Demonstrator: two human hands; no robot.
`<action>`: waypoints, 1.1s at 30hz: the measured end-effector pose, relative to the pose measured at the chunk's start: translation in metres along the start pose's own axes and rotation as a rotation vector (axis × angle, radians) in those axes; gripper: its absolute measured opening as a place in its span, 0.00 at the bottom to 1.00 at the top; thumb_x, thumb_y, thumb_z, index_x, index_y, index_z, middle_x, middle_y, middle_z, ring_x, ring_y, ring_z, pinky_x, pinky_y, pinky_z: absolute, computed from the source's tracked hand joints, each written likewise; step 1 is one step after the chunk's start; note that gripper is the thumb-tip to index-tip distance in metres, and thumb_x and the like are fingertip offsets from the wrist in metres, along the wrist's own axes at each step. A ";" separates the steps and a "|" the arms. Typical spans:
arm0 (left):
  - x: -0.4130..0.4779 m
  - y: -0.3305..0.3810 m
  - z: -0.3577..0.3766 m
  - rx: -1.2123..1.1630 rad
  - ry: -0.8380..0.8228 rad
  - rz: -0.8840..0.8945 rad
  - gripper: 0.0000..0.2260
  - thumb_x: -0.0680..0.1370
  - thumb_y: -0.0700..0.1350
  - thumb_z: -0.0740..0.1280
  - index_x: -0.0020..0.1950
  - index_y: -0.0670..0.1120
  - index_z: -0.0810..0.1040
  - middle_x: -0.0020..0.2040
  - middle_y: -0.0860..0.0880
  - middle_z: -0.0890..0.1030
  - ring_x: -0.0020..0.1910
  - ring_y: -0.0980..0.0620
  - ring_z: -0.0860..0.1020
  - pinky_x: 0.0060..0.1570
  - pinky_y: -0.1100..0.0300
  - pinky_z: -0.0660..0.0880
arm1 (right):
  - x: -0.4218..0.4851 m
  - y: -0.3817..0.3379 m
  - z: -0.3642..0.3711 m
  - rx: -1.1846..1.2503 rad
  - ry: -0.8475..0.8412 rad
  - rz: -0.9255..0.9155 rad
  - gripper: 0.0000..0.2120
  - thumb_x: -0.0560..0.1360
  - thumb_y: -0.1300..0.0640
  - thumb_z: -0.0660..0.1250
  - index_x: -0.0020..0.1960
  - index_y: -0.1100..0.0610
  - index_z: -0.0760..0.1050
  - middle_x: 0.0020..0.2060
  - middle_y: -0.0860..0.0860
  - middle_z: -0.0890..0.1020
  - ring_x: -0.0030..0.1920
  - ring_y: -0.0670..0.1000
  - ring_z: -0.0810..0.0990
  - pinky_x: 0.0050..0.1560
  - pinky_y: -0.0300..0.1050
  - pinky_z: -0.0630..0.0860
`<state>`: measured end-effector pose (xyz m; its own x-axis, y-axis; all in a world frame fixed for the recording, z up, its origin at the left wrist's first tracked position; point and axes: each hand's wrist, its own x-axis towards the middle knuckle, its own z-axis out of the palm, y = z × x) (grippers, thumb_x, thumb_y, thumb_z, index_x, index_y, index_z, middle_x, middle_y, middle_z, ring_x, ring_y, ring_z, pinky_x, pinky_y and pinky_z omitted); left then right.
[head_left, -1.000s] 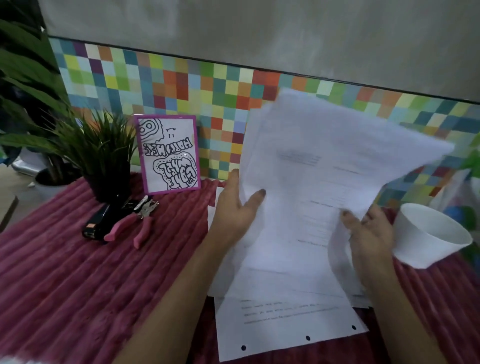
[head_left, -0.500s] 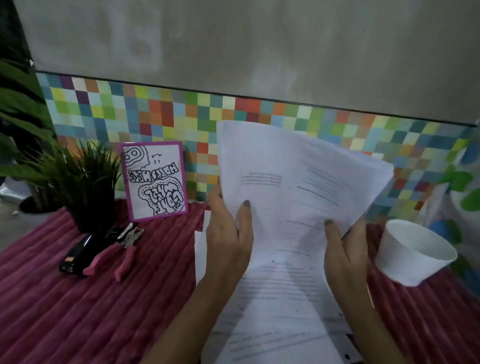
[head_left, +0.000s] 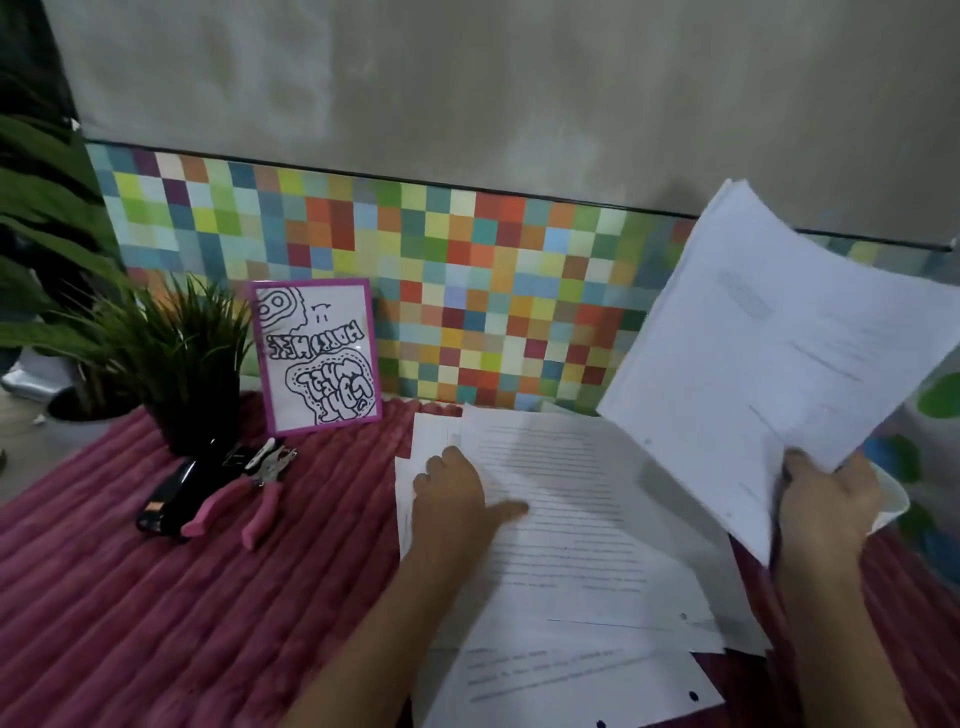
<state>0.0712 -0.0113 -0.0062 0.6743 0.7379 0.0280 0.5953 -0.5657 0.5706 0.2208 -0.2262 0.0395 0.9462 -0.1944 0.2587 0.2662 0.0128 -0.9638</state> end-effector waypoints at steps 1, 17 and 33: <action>-0.001 0.002 0.004 0.014 -0.034 -0.006 0.36 0.68 0.60 0.74 0.64 0.41 0.63 0.62 0.43 0.70 0.60 0.45 0.73 0.57 0.55 0.71 | 0.002 0.001 -0.002 -0.013 -0.037 0.046 0.16 0.77 0.63 0.61 0.64 0.58 0.74 0.59 0.53 0.80 0.60 0.57 0.78 0.67 0.56 0.71; 0.015 -0.015 -0.014 -0.468 -0.062 -0.046 0.19 0.77 0.55 0.66 0.58 0.41 0.74 0.54 0.44 0.78 0.52 0.44 0.77 0.47 0.59 0.69 | -0.045 0.039 0.042 -0.654 -0.724 0.050 0.09 0.70 0.62 0.59 0.46 0.62 0.76 0.46 0.59 0.80 0.45 0.58 0.78 0.41 0.44 0.69; 0.027 -0.046 -0.037 -1.018 -0.088 0.184 0.20 0.74 0.32 0.69 0.64 0.45 0.75 0.57 0.50 0.83 0.55 0.51 0.82 0.51 0.58 0.79 | -0.019 0.029 0.024 -0.285 -0.393 0.084 0.10 0.71 0.70 0.71 0.52 0.65 0.81 0.45 0.53 0.83 0.38 0.48 0.79 0.37 0.36 0.76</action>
<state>0.0458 0.0476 -0.0011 0.7714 0.6190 0.1477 -0.1426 -0.0581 0.9881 0.2146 -0.1982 0.0083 0.9748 0.1810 0.1306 0.1766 -0.2674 -0.9473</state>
